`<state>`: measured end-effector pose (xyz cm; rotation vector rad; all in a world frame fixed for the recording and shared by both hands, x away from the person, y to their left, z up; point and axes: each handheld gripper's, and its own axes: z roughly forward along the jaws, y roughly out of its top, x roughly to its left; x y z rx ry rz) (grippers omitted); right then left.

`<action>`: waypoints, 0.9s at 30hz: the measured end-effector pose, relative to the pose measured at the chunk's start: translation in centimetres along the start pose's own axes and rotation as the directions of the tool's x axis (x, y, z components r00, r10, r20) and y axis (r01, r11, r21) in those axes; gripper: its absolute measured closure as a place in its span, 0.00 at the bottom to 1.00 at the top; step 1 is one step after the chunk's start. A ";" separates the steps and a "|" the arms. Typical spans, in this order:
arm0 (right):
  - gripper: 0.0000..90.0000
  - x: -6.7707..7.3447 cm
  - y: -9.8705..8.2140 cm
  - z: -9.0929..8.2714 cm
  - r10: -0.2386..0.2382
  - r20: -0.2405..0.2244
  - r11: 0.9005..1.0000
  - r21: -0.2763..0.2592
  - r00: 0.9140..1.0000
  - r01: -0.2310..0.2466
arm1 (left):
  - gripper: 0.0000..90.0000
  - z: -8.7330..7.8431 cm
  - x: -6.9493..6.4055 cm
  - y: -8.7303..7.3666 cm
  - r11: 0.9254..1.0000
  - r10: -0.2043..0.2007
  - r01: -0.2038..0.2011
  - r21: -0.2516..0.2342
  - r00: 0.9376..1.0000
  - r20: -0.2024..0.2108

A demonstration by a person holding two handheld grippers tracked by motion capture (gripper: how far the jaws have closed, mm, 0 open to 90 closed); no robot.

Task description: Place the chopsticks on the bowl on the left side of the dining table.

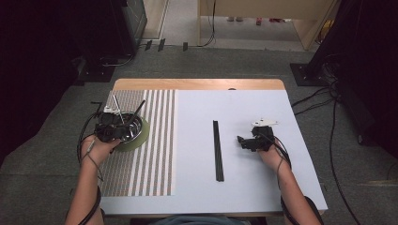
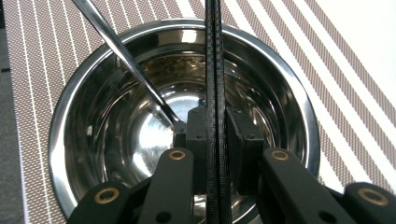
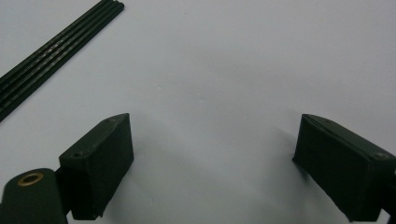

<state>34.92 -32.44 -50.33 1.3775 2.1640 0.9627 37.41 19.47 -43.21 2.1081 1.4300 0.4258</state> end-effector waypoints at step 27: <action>0.12 0.0 0.0 0.0 0.001 0.000 1.000 0.000 1.000 -0.001 | 0.61 -2.7 -0.4 -0.2 0.992 0.034 -0.032 -0.119 0.999 0.011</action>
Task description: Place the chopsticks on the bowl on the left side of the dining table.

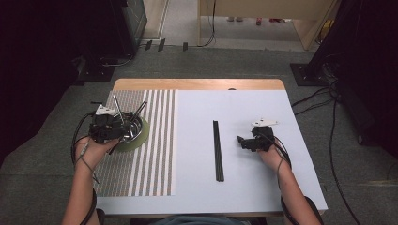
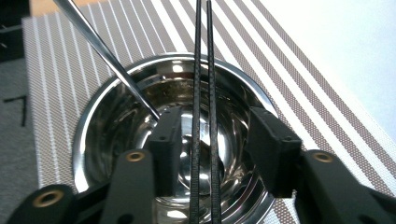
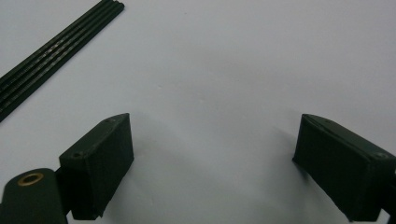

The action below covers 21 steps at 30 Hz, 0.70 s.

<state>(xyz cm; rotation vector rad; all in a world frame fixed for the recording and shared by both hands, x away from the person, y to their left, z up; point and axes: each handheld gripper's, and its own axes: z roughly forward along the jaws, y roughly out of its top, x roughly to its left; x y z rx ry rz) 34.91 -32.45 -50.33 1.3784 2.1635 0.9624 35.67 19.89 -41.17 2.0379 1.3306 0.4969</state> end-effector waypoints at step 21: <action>0.12 0.0 0.0 0.0 -0.001 0.001 1.000 0.000 1.000 0.001 | 0.44 -2.7 0.4 -2.7 0.997 -0.051 0.046 -0.063 0.996 -0.072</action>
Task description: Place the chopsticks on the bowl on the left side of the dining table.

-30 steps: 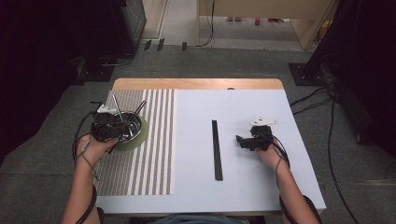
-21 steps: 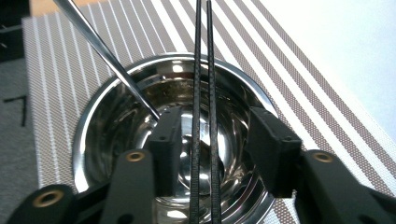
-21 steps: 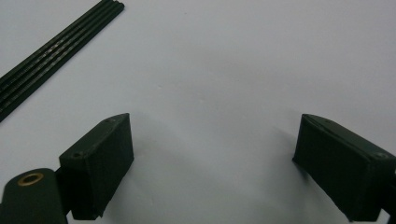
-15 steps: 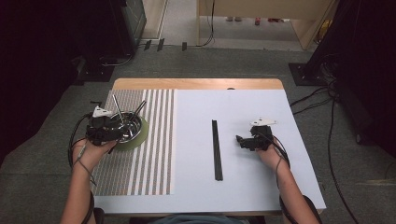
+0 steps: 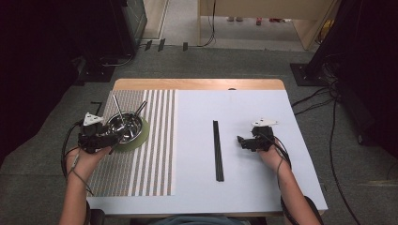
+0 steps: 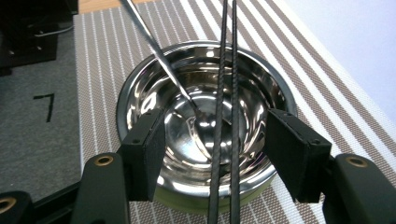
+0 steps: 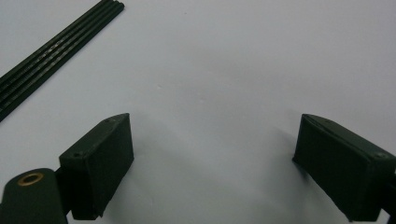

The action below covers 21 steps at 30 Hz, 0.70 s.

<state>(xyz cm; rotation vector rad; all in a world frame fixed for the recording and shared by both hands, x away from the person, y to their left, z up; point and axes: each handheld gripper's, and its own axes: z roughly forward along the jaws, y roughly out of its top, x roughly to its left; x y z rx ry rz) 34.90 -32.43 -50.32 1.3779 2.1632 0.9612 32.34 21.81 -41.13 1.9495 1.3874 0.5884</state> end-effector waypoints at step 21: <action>0.12 0.0 0.0 0.0 -0.003 0.001 1.000 0.000 1.000 0.003 | 0.40 -1.1 -0.4 -3.4 1.000 0.019 -0.019 0.007 0.999 -0.025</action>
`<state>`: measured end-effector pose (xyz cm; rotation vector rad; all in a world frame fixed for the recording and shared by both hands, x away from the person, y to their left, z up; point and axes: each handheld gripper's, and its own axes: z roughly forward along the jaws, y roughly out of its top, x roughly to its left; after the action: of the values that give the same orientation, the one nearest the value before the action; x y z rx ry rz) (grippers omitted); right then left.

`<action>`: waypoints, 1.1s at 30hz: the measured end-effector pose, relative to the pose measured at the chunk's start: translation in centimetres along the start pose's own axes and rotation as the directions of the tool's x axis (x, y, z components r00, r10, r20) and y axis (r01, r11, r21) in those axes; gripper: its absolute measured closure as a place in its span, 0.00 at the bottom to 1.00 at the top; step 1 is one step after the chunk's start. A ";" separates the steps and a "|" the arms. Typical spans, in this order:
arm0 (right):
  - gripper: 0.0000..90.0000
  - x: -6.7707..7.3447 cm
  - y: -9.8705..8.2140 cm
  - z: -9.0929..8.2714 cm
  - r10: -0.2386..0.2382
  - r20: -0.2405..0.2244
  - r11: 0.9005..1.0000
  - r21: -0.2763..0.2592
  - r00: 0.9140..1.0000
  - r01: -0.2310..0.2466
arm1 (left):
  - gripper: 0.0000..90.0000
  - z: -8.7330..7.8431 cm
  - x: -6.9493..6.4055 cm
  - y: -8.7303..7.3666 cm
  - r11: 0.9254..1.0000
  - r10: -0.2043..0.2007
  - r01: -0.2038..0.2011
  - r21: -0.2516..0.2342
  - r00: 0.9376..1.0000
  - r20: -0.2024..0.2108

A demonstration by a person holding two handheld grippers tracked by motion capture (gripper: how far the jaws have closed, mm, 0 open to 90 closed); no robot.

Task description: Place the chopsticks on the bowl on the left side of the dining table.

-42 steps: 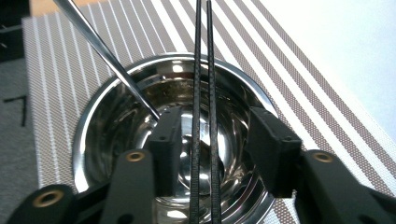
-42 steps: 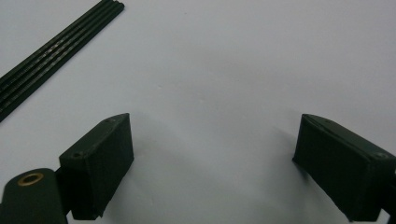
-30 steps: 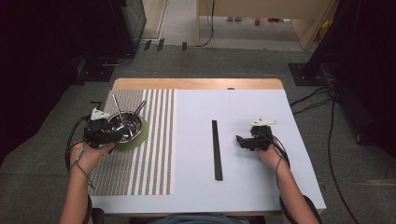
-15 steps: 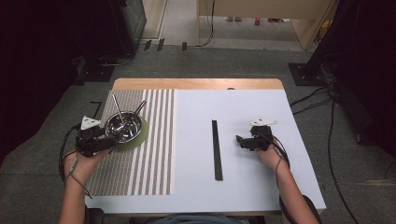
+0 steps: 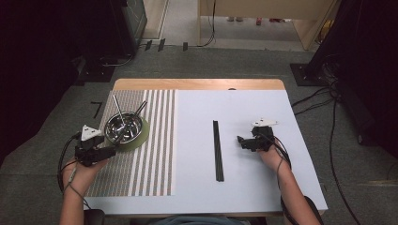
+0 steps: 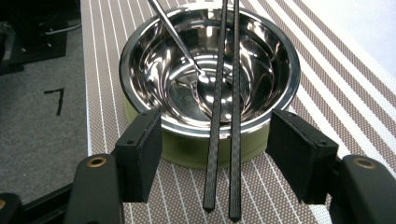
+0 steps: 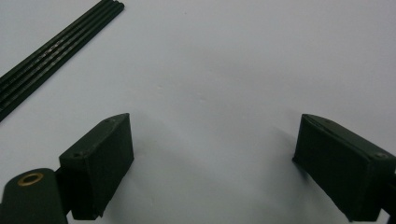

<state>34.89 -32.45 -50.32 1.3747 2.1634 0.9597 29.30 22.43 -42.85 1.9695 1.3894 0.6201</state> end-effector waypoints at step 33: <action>0.12 0.0 0.0 0.0 0.002 -0.001 1.000 0.001 1.000 -0.002 | 0.42 0.6 1.9 -1.1 0.998 -0.056 0.058 0.021 0.995 -0.083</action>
<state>34.89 -32.43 -50.32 1.3779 2.1637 0.9604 29.61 24.40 -44.05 1.9342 1.5038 0.6685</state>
